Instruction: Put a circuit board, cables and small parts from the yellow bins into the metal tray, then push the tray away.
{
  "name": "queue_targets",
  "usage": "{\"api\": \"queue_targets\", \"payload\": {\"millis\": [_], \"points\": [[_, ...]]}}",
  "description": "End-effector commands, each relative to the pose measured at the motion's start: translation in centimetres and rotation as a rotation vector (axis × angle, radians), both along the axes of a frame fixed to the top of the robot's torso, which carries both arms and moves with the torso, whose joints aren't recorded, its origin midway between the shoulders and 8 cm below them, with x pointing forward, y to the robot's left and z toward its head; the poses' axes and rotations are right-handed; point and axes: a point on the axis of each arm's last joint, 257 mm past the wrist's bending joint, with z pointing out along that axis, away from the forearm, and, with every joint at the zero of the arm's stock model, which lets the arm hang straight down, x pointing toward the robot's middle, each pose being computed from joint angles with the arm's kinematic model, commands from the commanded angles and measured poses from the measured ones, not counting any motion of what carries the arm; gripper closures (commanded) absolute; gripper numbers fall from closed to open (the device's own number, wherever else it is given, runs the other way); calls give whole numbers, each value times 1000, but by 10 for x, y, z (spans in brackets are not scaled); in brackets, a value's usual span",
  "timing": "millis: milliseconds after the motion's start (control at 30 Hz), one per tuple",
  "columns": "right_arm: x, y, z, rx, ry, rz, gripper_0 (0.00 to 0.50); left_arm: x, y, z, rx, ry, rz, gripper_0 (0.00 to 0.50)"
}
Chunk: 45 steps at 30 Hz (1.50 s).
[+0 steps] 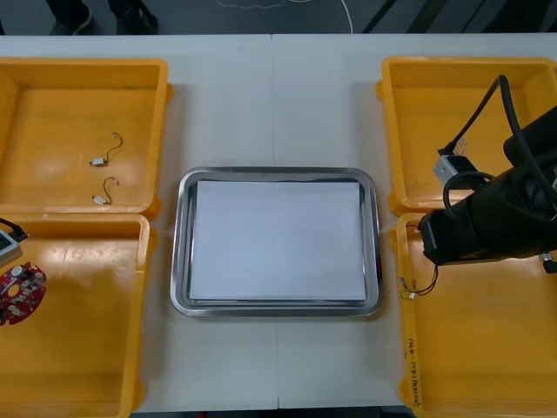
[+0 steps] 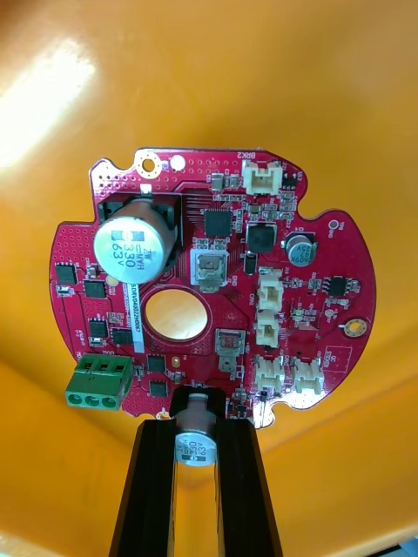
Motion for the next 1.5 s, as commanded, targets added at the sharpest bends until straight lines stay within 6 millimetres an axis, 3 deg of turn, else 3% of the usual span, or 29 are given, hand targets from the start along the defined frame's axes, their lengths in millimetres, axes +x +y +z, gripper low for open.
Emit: {"api": "queue_targets", "payload": {"millis": [33, 667, 1133, 1167, 1233, 1267, 1300, 1333, 1367, 1433, 1500], "points": [[5, 15, 16, 8, -45, 17, 500, -10, -19, -15, 4, -12, -54, 500], [7, 14, 15, -6, -54, 17, 500, -21, -52, -50, -38, 18, -79, 500], [6, 14, 14, -5, -50, 20, 500, -21, -47, -53, -6, 22, -86, 495], [6, 14, 14, -5, -50, 20, 500, -21, -46, -53, -4, 21, -84, 481], [6, 14, 14, -6, -52, 22, 500, -21, -46, -53, -3, 20, -82, 393], [6, 14, 15, -6, -52, 22, 500, -21, -46, -53, -3, 19, -82, 272], [6, 14, 14, -6, -50, 21, 500, -21, -46, -53, -3, 20, -82, 211], [6, 14, 14, -6, -50, 21, 500, -20, -46, -53, -2, 18, -85, 100], [6, 14, 14, -6, -51, 22, 500, -20, -46, -53, -2, 18, -85, 47], [6, 14, 14, -6, -51, 22, 500, -20, -46, -52, 0, 16, -86, 0], [6, 14, 14, -6, -51, 22, 500, -18, -43, -50, 3, 10, -82, 0]]}}
